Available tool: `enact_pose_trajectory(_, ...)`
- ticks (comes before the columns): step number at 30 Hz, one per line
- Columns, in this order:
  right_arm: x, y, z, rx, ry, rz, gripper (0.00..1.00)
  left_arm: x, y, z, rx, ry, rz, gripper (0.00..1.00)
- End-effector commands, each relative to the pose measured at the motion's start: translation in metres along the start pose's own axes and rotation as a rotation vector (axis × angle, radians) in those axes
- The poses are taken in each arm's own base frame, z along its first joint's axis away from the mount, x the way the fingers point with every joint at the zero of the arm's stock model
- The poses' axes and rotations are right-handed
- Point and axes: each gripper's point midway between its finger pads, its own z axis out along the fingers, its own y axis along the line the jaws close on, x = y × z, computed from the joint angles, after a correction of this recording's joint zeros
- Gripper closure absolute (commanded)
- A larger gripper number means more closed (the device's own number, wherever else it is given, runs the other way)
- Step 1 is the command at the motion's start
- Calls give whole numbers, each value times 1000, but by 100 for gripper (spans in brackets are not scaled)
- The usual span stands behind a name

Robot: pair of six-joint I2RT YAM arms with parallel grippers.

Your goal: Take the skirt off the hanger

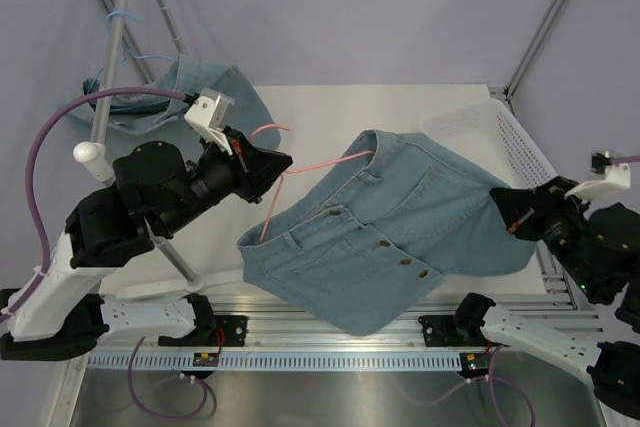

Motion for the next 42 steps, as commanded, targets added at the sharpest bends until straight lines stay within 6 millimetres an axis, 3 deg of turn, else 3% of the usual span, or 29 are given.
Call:
enact_pose_trajectory(1,-27,-4,24,134,-118,-206,100,3,44,-31,-121,48,226,100)
enact_pose_trajectory(5,-1,31,63,68,-28,-331,100,6,41,-27,-115,94,257,100)
enact_pose_trajectory(9,34,60,84,-78,81,-454,81,8,35,-21,-94,125,282,100)
enact_pose_trajectory(12,60,74,94,-159,174,-522,60,12,29,-17,-58,145,307,100)
enact_pose_trajectory(13,69,79,99,-178,209,-542,51,13,28,-17,-41,148,330,100)
enact_pose_trajectory(14,76,81,101,-196,235,-557,8,13,25,-17,-26,144,337,100)
enact_pose_trajectory(15,83,86,101,-228,265,-569,1,19,22,-16,3,160,345,100)
enact_pose_trajectory(20,97,105,102,-327,321,-574,0,32,3,-17,156,184,404,100)
enact_pose_trajectory(23,105,124,90,-474,359,-596,0,38,-3,-17,192,208,409,100)
enact_pose_trajectory(26,127,149,67,-697,461,-605,2,41,-8,-18,226,229,415,100)
enact_pose_trajectory(29,146,160,57,-821,554,-626,18,43,-14,-17,256,243,413,100)
enact_pose_trajectory(33,163,166,51,-895,648,-619,24,41,-15,-18,259,232,405,100)
enact_pose_trajectory(40,171,162,56,-889,656,-625,37,39,-15,-22,262,221,397,100)
enact_pose_trajectory(42,171,162,57,-885,648,-621,49,39,-15,-23,261,222,396,100)
